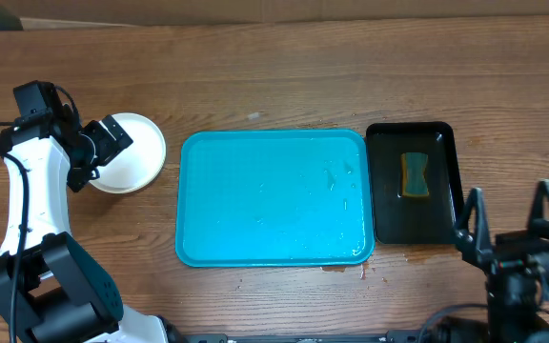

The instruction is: Clean dirty plates on tray and stack at the side

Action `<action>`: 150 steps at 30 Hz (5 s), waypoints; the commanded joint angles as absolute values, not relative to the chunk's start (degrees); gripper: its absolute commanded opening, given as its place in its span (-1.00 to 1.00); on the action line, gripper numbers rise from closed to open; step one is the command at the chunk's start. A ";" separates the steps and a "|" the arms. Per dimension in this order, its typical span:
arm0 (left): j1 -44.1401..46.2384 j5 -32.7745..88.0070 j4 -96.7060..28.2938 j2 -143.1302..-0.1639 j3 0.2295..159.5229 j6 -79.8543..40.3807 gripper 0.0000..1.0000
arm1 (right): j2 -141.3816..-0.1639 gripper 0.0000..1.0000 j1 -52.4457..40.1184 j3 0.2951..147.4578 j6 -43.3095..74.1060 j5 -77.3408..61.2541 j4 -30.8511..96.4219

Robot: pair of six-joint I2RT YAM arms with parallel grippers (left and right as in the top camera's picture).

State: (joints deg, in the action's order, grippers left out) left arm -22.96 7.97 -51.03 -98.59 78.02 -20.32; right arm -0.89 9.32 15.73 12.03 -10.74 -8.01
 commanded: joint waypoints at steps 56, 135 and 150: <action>-23.00 8.40 -50.89 -99.11 77.69 -18.61 1.00 | -0.16 1.00 0.01 0.45 12.21 -0.05 4.82; -2.22 2.33 16.38 -7.14 18.04 -30.89 0.99 | -0.16 1.00 0.01 0.45 12.21 -0.05 4.82; -2.17 0.56 18.09 -0.21 6.44 -30.92 1.00 | -0.16 1.00 0.01 0.45 12.19 -0.05 4.82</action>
State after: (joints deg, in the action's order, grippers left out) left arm -2.59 1.26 17.89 -0.99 8.64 -30.11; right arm -0.84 0.32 1.06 12.01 0.16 5.15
